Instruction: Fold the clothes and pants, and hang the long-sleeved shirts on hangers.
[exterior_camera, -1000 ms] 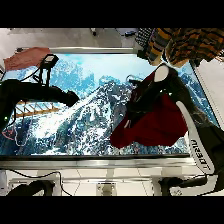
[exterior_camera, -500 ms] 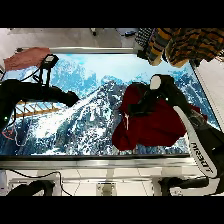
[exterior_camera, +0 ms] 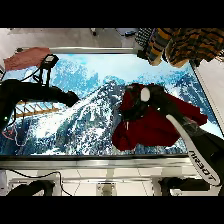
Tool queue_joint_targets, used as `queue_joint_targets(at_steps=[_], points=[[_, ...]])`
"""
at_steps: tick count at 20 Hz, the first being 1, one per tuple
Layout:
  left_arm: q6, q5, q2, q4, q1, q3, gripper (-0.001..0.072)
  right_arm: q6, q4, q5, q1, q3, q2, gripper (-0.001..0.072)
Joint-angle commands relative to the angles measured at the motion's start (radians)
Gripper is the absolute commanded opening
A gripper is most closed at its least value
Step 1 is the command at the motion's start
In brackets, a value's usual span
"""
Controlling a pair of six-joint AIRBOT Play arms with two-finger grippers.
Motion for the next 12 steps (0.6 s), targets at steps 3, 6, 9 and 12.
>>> queue_joint_targets(at_steps=[3,6,9,12], points=[[0.0,0.0,0.0,0.0,0.0,0.0,0.0656,0.078,-0.072,-0.083,0.042,-0.113,0.002,0.0422],[0.0,0.0,0.0,0.0,0.0,0.0,0.0657,0.078,-0.069,-0.135,0.082,-0.115,0.004,0.0422],[0.0,0.0,0.0,0.0,0.0,0.0,0.0656,0.078,-0.071,-0.168,0.111,-0.117,-0.026,0.0417],[0.0,0.0,0.0,0.0,0.0,0.0,0.0657,0.11,-0.073,-0.204,0.114,-0.117,-0.068,0.0218]])
